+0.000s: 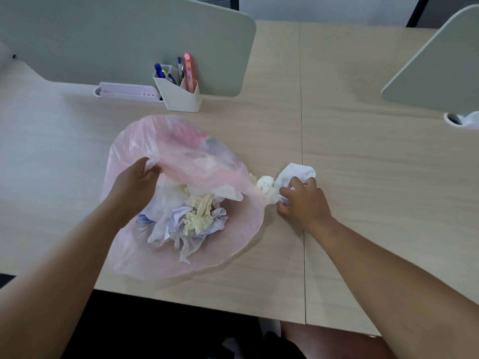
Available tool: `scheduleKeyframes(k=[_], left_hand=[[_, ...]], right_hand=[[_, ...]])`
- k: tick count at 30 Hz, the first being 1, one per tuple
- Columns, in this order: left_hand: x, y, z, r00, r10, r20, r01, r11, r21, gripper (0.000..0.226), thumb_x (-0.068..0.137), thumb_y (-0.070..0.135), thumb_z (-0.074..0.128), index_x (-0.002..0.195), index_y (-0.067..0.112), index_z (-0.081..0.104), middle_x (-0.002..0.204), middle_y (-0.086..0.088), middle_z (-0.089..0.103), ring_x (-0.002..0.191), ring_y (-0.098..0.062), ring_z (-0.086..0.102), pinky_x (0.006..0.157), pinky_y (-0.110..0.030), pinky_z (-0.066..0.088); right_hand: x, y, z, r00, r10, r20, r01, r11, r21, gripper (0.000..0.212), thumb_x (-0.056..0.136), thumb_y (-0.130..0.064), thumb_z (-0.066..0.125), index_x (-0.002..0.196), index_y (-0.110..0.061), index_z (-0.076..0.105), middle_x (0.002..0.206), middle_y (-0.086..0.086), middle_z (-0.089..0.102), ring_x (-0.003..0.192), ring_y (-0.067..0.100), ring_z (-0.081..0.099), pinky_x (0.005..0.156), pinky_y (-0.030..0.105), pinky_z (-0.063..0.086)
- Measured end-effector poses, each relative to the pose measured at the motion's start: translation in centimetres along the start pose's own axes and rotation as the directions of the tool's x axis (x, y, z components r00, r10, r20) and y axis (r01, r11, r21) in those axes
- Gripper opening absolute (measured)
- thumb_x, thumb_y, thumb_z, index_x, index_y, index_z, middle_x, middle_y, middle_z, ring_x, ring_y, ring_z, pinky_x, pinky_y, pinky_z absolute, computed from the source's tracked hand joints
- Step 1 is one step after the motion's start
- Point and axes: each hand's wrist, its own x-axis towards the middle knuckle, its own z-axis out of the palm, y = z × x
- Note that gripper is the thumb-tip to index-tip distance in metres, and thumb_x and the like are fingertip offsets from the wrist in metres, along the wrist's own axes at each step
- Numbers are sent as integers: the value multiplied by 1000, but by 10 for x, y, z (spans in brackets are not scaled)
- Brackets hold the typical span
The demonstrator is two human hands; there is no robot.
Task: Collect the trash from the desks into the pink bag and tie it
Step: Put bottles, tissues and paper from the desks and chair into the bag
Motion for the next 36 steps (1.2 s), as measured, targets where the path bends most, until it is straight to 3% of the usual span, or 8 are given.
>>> scheduleKeyframes(k=[4, 9, 12, 16, 20, 24, 29, 36], left_hand=[[3, 2, 0, 1000, -4, 25, 4, 1000, 6, 28, 101, 33, 39, 105, 14, 58, 90, -12, 64, 80, -30, 57, 69, -39, 44], [7, 10, -8, 1000, -5, 15, 6, 999, -33, 29, 100, 30, 38, 100, 8, 56, 78, -13, 57, 65, -24, 46, 58, -34, 36], [8, 18, -15, 999, -26, -21, 25, 997, -70, 31, 100, 33, 38, 99, 7, 55, 82, -13, 57, 69, -26, 49, 59, -34, 38], [1, 30, -25, 998, -44, -42, 41, 995, -89, 36, 99, 42, 42, 100, 8, 52, 81, -3, 54, 65, -17, 48, 51, -29, 34], [-2, 28, -37, 995, -99, -23, 94, 981, -170, 49, 89, 60, 48, 100, 13, 56, 94, -5, 59, 71, -19, 51, 55, -30, 36], [-6, 21, -46, 984, -169, 54, 177, 944, -279, 69, 84, 68, 46, 120, 9, 54, 121, -25, 57, 65, -19, 43, 53, -28, 35], [-16, 9, -51, 968, -219, 120, 244, 932, -268, 61, 85, 72, 44, 100, 14, 56, 71, -2, 45, 51, -17, 36, 45, -25, 29], [-21, -7, -53, 942, -275, 193, 331, 859, -391, 52, 89, 65, 47, 99, 15, 57, 59, 2, 35, 41, -13, 25, 41, -23, 23]], right_hand=[[-14, 12, -2, 1000, -5, 20, 6, 1000, -14, 15, 59, -21, 76, 67, -18, 64, 76, 2, 57, 70, 32, 51, 45, 25, 33], [-17, 19, -29, 981, 24, -194, -23, 1000, 11, 21, 75, -28, 47, 69, -15, 63, 78, 1, 58, 70, 31, 51, 44, 27, 40], [-6, 1, -63, 950, 54, -306, -16, 992, 125, 21, 76, -30, 50, 73, -15, 63, 82, -1, 59, 76, 31, 49, 45, 28, 43], [2, -68, -99, 884, -113, -454, 230, 950, 213, 8, 74, -24, 60, 72, -17, 62, 90, -3, 62, 84, 28, 49, 54, 25, 38], [-11, -140, -92, 735, -398, -549, 601, 758, 254, 6, 79, -15, 60, 74, -13, 63, 92, 5, 65, 79, 29, 50, 71, 32, 45], [6, -184, -52, 737, -583, -341, 671, 691, 269, 13, 82, -20, 50, 82, -17, 62, 94, 5, 62, 77, 35, 54, 68, 42, 49], [34, -209, -19, 804, -574, 155, 564, 819, 111, 40, 70, -46, 55, 103, -26, 66, 121, 3, 59, 111, 42, 52, 79, 47, 49], [68, -206, -7, 786, -562, 256, 585, 811, -14, 65, 85, -64, 43, 144, -37, 35, 162, 1, 10, 147, 39, -3, 113, 58, 7]])
